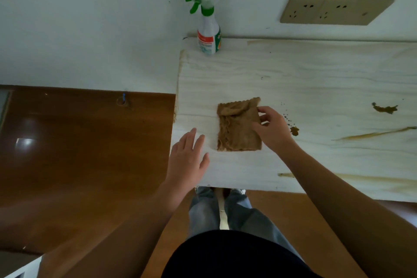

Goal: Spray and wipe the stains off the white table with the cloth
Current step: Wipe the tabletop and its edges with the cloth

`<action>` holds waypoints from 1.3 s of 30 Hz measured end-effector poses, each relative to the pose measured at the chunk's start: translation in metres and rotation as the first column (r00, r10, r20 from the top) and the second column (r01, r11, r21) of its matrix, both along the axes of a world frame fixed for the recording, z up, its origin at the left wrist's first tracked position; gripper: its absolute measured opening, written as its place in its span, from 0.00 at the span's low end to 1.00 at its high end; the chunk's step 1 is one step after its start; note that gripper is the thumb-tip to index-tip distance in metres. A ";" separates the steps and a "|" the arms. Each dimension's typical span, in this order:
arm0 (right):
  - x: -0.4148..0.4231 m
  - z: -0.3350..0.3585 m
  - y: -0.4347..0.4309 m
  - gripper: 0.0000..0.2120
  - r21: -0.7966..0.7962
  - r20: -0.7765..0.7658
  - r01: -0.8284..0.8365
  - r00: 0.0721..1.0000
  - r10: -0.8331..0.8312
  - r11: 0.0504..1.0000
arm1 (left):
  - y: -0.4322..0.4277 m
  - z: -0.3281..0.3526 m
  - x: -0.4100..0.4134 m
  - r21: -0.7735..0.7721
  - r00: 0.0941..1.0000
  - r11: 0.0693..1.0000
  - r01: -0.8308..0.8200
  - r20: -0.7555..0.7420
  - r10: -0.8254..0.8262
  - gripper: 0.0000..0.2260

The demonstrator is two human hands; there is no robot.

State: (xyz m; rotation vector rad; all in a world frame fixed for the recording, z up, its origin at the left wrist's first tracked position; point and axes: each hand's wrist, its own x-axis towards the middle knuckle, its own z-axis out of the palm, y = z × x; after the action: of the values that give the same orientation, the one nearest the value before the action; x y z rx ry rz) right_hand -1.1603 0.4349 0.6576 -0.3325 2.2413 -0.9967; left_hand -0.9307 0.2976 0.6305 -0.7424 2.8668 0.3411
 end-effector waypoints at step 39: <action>0.033 -0.024 -0.007 0.21 0.162 -0.470 -0.427 0.759 0.450 0.889 | -0.015 -0.046 0.037 0.011 0.992 0.992 0.128 -0.020 -0.127 0.28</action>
State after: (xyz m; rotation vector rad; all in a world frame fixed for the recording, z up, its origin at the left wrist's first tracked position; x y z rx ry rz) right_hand -1.1268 0.4280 0.6340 -1.1576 2.4451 -0.6459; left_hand -0.8934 0.2822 0.5846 -0.5531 2.9098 0.3505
